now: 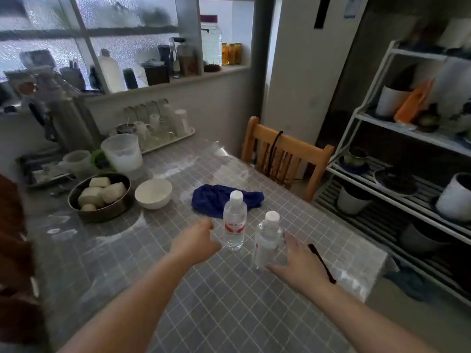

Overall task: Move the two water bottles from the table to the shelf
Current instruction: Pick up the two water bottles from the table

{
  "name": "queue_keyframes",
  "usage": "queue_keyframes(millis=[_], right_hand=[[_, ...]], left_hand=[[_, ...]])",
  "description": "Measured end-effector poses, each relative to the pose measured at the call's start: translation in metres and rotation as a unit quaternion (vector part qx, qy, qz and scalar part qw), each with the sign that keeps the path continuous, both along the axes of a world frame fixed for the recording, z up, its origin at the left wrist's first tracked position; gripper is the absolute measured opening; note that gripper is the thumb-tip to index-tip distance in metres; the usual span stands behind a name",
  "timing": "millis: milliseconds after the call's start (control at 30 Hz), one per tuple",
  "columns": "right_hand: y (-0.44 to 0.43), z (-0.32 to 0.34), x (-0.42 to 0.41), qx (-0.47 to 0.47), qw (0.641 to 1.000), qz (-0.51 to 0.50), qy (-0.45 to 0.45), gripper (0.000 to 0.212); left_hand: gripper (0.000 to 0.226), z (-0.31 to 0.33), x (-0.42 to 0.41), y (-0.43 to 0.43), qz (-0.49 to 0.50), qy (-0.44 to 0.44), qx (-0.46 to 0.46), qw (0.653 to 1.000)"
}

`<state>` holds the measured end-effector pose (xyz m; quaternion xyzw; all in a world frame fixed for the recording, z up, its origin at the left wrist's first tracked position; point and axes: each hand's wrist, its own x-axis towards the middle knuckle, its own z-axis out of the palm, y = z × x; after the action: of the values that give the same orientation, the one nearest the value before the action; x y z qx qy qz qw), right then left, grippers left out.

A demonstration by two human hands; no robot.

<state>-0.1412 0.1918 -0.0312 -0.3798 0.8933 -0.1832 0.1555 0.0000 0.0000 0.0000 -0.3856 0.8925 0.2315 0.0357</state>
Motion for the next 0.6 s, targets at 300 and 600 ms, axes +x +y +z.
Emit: queue_keyframes(millis=[300, 600], right_hand=[[-0.027, -0.037, -0.013, -0.138, 0.975, -0.082, -0.153, 0.067], [-0.034, -0.053, -0.021, -0.181, 0.952, -0.099, -0.224, 0.061]], left_hand=[[0.087, -0.039, -0.034, -0.021, 0.056, 0.076, 0.146, 0.985], [0.103, -0.052, -0.054, -0.019, 0.088, 0.194, 0.265, 0.940]])
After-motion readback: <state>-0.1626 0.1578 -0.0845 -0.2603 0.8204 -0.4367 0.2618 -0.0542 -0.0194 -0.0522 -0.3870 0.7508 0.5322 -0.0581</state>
